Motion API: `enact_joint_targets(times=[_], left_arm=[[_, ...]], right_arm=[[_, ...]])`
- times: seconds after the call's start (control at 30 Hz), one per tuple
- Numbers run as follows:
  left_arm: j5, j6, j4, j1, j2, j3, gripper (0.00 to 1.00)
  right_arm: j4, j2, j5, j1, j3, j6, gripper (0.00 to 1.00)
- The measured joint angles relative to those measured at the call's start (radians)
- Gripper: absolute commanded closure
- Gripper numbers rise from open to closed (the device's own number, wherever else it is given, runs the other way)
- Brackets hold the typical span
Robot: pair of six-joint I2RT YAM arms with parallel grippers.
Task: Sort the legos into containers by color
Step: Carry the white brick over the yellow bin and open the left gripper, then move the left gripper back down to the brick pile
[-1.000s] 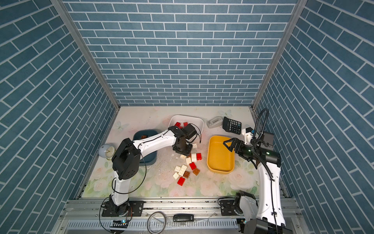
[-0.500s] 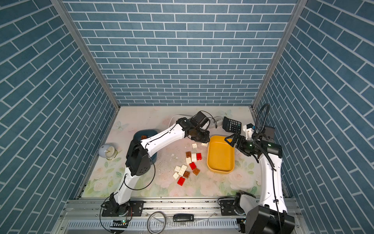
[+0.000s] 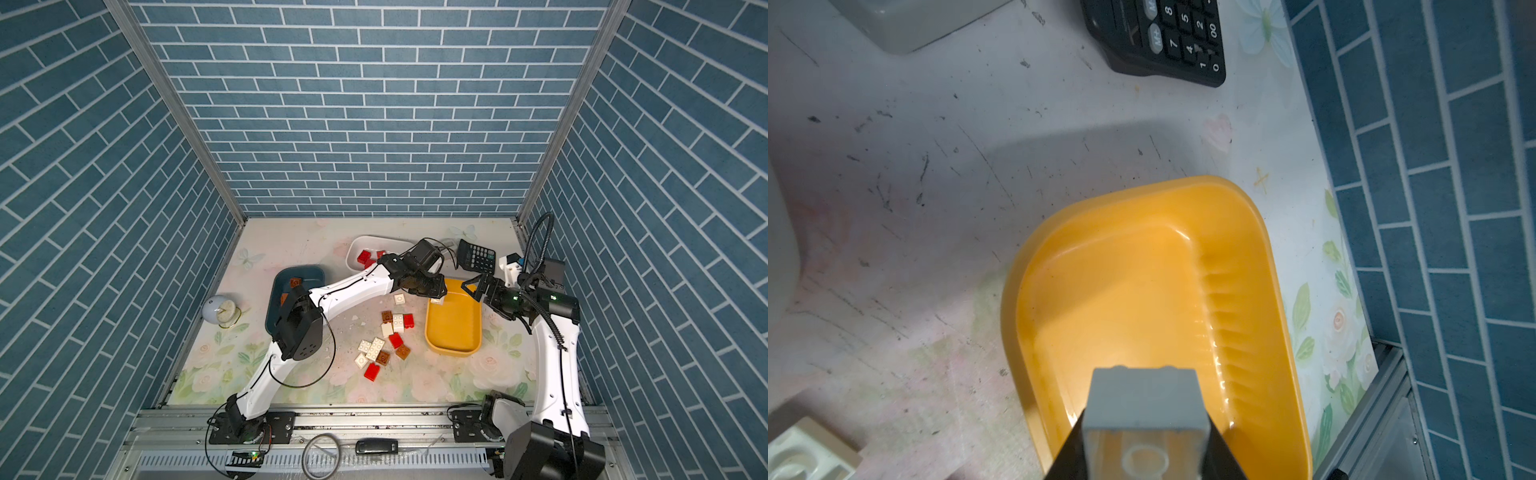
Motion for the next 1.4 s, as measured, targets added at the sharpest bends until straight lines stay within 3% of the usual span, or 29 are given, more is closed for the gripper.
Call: enact_joint_targets(times=[0.13,0.23,0.43,0.9,1.13,1.4], left_arm=[[-0.001,-0.001,0.006,0.0,0.0,0.0,0.31],[-0.01,0.015,-0.007,0.0,-0.002,0.001,0.25],[-0.042,0.064,-0.08,0.002,-0.098,-0.104,0.24],[-0.167,0.059,-0.275,0.002,-0.556,-0.69,0.31],[-0.199,0.002,-0.273,0.039,-0.668,-0.924,0.36],[-0.169,0.015,-0.206,0.067,-0.628,-0.957,0.4]], right_arm=[[0.0,0.0,-0.001,0.0,0.0,0.0,0.01],[0.002,0.0,-0.003,0.0,0.0,0.0,0.01],[0.009,0.0,-0.019,0.0,-0.021,0.0,0.01],[0.028,0.0,-0.042,0.008,-0.064,0.0,0.01],[0.038,0.0,-0.045,0.024,-0.068,0.0,0.01],[0.046,0.0,-0.046,0.033,-0.073,0.0,0.01]])
